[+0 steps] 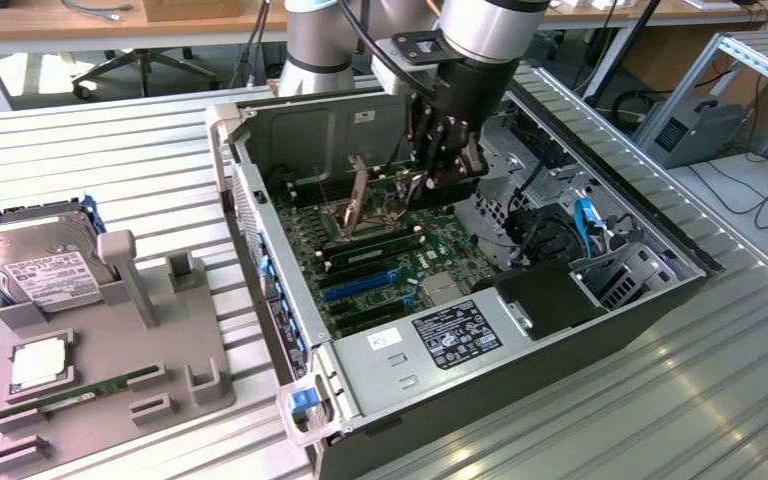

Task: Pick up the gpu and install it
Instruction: 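Insert the gpu into the slot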

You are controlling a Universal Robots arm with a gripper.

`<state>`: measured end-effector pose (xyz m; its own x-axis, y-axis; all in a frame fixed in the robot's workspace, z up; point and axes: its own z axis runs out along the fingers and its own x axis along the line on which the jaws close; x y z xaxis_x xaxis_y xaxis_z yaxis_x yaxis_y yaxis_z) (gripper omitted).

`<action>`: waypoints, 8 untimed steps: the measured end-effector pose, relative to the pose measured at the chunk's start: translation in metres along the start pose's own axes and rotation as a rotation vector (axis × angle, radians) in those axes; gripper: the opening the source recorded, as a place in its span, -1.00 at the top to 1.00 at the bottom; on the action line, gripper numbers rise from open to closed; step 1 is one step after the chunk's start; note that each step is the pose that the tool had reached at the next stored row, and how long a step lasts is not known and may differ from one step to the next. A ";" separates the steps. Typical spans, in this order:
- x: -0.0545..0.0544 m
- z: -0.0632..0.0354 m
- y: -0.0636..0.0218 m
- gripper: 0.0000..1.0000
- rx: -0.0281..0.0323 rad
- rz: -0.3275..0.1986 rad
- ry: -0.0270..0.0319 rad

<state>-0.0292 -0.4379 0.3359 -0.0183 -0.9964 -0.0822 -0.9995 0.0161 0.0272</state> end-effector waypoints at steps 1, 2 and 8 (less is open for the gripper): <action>0.000 0.0000 0.0003 0.45 0.0000 0.000 0.0000; 0.000 0.0000 0.0006 0.45 0.0000 0.000 0.0000; 0.000 0.0001 0.0029 0.45 0.0002 0.000 0.0000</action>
<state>-0.0321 -0.4379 0.3359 -0.0183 -0.9964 -0.0823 -0.9995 0.0161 0.0271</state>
